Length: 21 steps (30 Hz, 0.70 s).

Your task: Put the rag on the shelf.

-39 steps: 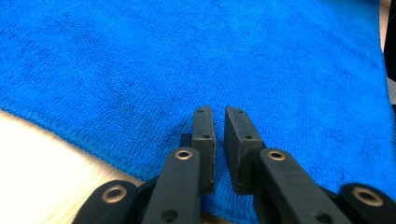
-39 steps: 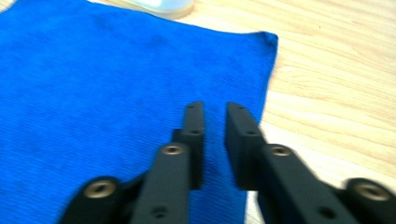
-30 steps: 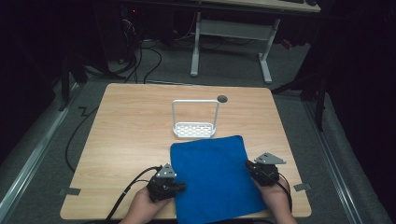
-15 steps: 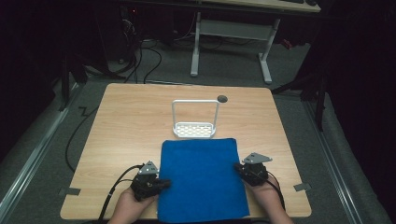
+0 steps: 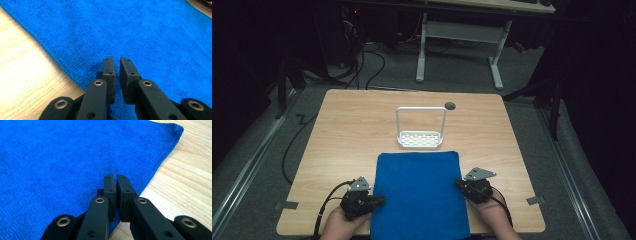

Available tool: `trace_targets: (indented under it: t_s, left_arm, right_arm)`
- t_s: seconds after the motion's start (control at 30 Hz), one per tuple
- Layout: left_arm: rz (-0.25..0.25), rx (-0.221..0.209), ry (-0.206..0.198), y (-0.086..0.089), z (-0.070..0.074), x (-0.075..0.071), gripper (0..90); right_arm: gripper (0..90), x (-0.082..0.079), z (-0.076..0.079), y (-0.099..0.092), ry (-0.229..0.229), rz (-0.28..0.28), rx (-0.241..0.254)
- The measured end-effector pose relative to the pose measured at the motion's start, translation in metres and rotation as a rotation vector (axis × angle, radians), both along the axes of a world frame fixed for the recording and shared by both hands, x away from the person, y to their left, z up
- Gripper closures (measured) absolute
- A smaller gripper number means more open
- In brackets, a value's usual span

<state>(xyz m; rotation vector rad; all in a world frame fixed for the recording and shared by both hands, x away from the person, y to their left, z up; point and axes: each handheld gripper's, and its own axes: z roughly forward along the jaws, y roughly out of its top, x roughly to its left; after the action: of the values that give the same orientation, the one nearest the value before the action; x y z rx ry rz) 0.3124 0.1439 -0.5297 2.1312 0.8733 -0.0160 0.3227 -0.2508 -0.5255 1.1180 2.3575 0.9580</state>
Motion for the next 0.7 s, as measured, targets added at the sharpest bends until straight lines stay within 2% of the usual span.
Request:
trace_targets:
  t_s: [0.1, 0.17, 0.2, 0.23, 0.27, 0.33, 0.43, 0.5, 0.57, 0.67, 0.7]
  left_arm:
    - [-0.009, 0.007, 0.001, -0.002, 0.001, 0.002, 82.2]
    - [-0.021, 0.008, 0.000, -0.003, 0.002, 0.004, 80.1]
    - [-0.022, 0.013, -0.009, -0.003, 0.002, 0.005, 79.9]
    - [0.000, 0.012, -0.035, -0.002, 0.004, 0.008, 77.7]
    - [0.000, 0.012, -0.035, -0.002, 0.004, 0.008, 76.8]
    - [0.043, -0.015, -0.069, 0.002, 0.006, 0.011, 74.5]
    - [0.118, -0.017, -0.123, 0.007, 0.009, 0.017, 68.2]
    - [0.157, -0.033, -0.154, 0.010, 0.009, 0.021, 61.5]
    - [0.188, -0.043, -0.159, 0.013, 0.007, 0.027, 60.5]
    - [0.232, -0.086, -0.140, 0.017, 0.004, 0.037, 51.8]
    - [0.260, -0.082, -0.126, 0.018, 0.003, 0.046, 50.4]
  right_arm:
    - [86.1, 0.000, 0.000, 0.000, 0.002, -0.001, 0.008]
    - [79.9, -0.002, -0.001, -0.001, -0.011, 0.003, 0.009]
    - [77.9, -0.004, -0.001, -0.002, -0.025, 0.002, 0.003]
    - [76.0, -0.006, 0.000, -0.006, -0.044, -0.013, 0.014]
    - [76.0, -0.006, 0.000, -0.006, -0.044, -0.013, 0.014]
    - [75.0, -0.009, 0.002, -0.012, -0.063, -0.029, 0.028]
    - [73.1, -0.012, 0.004, -0.019, -0.086, -0.065, 0.043]
    - [72.6, -0.015, 0.005, -0.025, -0.100, -0.084, 0.046]
    - [72.4, -0.015, 0.005, -0.025, -0.098, -0.088, 0.046]
    - [71.1, -0.015, 0.005, -0.025, -0.100, -0.086, 0.040]
    - [70.6, -0.014, 0.005, -0.025, -0.104, -0.083, 0.040]
